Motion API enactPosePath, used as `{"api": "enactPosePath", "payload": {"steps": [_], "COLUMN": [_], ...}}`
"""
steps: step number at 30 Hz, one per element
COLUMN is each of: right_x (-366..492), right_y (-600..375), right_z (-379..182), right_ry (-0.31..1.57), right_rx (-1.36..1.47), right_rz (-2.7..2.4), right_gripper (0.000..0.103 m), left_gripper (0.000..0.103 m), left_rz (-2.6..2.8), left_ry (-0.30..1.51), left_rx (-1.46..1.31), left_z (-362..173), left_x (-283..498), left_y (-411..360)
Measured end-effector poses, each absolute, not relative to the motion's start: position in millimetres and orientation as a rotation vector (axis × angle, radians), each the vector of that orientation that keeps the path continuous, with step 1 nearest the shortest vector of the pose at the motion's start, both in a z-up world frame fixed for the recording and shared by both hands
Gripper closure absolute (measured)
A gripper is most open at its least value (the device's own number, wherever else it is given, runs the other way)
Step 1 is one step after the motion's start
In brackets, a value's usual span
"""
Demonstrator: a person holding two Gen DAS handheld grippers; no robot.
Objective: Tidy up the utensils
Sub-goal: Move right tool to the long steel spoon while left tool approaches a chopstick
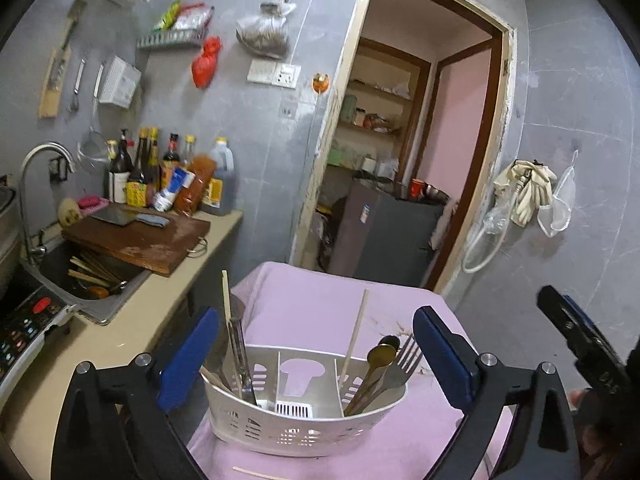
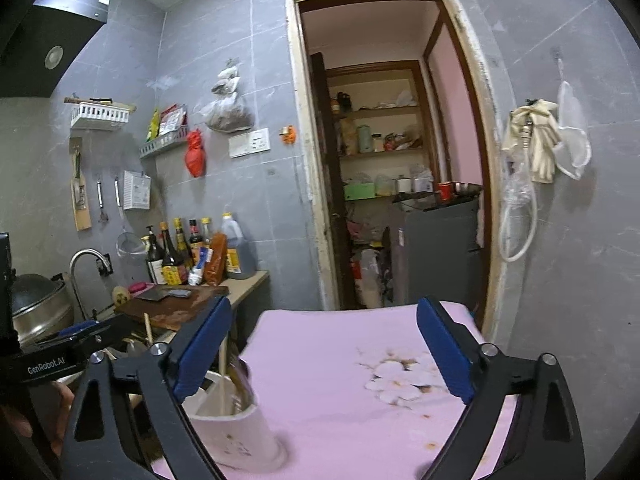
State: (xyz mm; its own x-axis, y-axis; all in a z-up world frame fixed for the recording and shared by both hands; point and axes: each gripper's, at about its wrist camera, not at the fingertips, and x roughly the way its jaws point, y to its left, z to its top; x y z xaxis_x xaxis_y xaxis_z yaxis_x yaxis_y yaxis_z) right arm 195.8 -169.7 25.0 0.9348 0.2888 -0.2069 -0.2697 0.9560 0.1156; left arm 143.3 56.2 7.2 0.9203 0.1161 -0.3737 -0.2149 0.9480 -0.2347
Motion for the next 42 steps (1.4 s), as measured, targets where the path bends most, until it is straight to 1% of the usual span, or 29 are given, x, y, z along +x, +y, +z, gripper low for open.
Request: {"api": "enactPosePath", "payload": {"steps": [5,8,16,22,28,30,32,33,34,35,36,38,39,40,41,42], "right_x": [189.9,191.1,207.6,227.8,240.7,244.9,248.6,249.0,250.1,251.3,252.8,254.7,254.1,254.4,254.5,253.2], "right_y": [-203.6,-218.2,-255.7,-277.6,-282.2,-281.0,-277.6,-275.7,-274.5,-272.7,-269.6,-266.3,-265.9,-264.8,-264.8,-263.7], "right_z": [11.8,1.3,-50.3,-96.8,-128.0,-136.3,-143.8,-146.9,-149.5,-153.0,-157.9,-164.8,-168.1,-172.2,-174.9,-178.4], "right_ry": [0.263,0.291,0.412,0.553,0.661,0.691,0.720,0.729,0.739,0.753,0.774,0.806,0.819,0.835,0.844,0.858], "right_rx": [0.077,0.065,0.030,0.008,0.004,-0.003,-0.014,-0.017,-0.018,-0.021,-0.026,-0.029,-0.029,-0.030,-0.033,-0.036], "right_rz": [0.262,0.257,0.275,0.318,0.359,0.374,0.385,0.389,0.394,0.397,0.398,0.401,0.401,0.402,0.400,0.398], "right_gripper": [0.005,0.005,0.005,0.005,0.007,0.015,0.025,0.027,0.032,0.036,0.038,0.049,0.051,0.056,0.061,0.062], "left_gripper": [0.004,0.004,0.004,0.004,0.004,0.008,0.014,0.019,0.023,0.024,0.027,0.031,0.036,0.041,0.042,0.046], "left_rz": [0.233,0.271,0.388,0.454,0.498,0.517,0.534,0.538,0.548,0.555,0.569,0.580,0.587,0.589,0.594,0.596], "left_ry": [0.365,0.388,0.520,0.635,0.749,0.781,0.826,0.842,0.861,0.870,0.881,0.894,0.902,0.910,0.914,0.916], "left_rx": [-0.274,-0.278,-0.320,-0.426,-0.485,-0.508,-0.528,-0.535,-0.545,-0.551,-0.551,-0.542,-0.538,-0.536,-0.529,-0.523], "left_z": [-3.4,-15.8,-65.8,-105.6,-131.0,-138.5,-146.2,-149.1,-153.0,-155.6,-157.6,-158.8,-159.5,-160.4,-160.4,-161.1], "left_x": [135.0,131.1,134.6,146.0,161.1,165.0,169.0,170.1,171.6,171.9,172.3,173.8,174.1,174.5,174.6,174.8], "left_y": [32.4,19.3,-9.0,-19.8,-25.0,-25.7,-25.4,-25.1,-25.6,-25.2,-25.3,-26.6,-27.6,-28.8,-30.2,-31.5]}}
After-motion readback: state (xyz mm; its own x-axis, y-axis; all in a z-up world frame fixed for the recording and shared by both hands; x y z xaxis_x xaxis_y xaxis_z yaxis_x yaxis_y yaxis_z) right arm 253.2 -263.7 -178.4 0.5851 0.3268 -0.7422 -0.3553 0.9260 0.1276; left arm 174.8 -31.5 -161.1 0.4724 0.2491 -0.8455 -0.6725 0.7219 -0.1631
